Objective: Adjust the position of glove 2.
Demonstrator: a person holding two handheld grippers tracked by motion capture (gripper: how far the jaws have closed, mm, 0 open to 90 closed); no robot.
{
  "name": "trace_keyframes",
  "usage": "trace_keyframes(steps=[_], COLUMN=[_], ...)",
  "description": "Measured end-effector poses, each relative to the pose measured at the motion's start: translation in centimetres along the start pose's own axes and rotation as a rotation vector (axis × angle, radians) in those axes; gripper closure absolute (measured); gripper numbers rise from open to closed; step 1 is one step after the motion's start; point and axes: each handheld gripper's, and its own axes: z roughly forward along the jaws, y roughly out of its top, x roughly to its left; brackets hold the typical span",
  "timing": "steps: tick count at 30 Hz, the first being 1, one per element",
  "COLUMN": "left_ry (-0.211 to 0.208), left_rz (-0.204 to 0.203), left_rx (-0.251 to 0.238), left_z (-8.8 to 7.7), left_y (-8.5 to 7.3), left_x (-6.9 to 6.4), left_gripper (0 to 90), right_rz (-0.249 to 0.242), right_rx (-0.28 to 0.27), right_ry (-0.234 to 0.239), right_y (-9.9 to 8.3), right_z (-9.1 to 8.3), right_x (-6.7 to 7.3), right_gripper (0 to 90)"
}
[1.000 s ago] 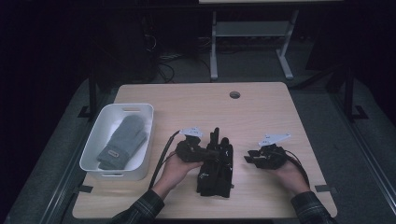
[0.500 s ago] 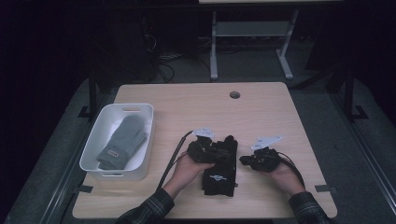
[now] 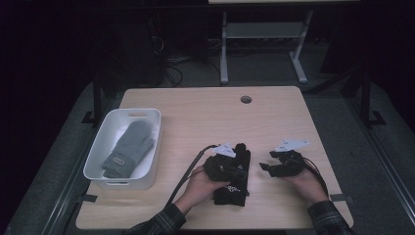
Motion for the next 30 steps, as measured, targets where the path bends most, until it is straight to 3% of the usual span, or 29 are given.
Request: trace_keyframes(steps=[6, 10, 19, 30], left_ry=[-0.003, 0.03, 0.098, 0.143], left_rz=[0.019, 0.028, 0.061, 0.031], left_rx=[0.086, 0.135, 0.21, 0.238], left_z=[2.1, 2.4, 0.5, -2.3], left_y=[-0.3, -0.7, -1.1, -2.4], left_x=[-0.3, -0.1, 0.0, 0.9], left_gripper=[89.2, 89.2, 89.3, 89.3], right_rz=[0.031, 0.032, 0.045, 0.065], right_rx=[0.0, -0.001, 0.001, 0.007], right_ry=[-0.047, -0.058, -0.08, -0.104], right_y=[-0.3, -0.2, -0.3, -0.5], right_z=[-0.2, -0.2, -0.1, 0.0], right_x=[-0.9, -0.9, -1.1, -1.2], right_gripper=[27.5, 26.4, 25.4, 22.6])
